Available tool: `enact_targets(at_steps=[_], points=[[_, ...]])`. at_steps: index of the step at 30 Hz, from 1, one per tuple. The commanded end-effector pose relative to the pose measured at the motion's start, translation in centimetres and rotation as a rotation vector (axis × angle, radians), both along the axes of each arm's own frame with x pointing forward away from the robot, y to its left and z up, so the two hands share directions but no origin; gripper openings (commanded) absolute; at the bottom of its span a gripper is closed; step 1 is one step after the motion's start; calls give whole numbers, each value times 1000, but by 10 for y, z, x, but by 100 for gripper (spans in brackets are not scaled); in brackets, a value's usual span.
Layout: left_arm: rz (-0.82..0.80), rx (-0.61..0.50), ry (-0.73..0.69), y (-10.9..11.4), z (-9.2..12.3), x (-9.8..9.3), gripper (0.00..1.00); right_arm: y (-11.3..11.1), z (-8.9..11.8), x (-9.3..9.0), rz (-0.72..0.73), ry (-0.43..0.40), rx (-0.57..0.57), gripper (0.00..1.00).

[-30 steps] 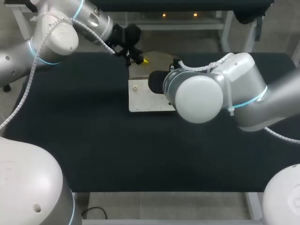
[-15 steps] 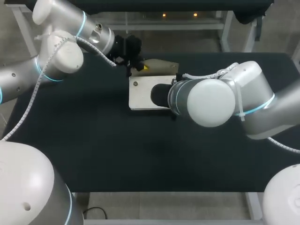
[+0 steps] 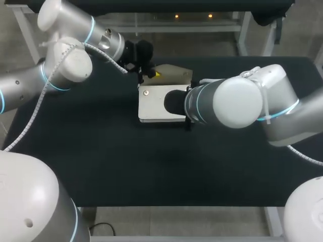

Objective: Pick up the bag, open it, inspect its contents, close it, and place it on the opposite side

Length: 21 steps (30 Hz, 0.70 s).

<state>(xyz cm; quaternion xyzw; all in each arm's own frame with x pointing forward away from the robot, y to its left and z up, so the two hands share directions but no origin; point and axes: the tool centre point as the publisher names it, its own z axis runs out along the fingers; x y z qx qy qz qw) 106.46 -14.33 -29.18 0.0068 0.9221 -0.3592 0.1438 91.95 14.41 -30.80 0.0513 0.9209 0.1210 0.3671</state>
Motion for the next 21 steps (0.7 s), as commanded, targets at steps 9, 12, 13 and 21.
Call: enact_targets(at_steps=[9,12,13,21], points=[[39,-8,-63,3,-15,33,0,8,-20,-4,10,-9,-7,0],[37,-16,-80,4,-14,43,0,11,-22,-4,5,-14,-7,0],[27,-20,-96,4,-13,45,0,12,-23,-5,4,-22,-11,0],[-74,22,-143,-3,-15,39,0,15,-35,-8,-17,-51,-46,0]])
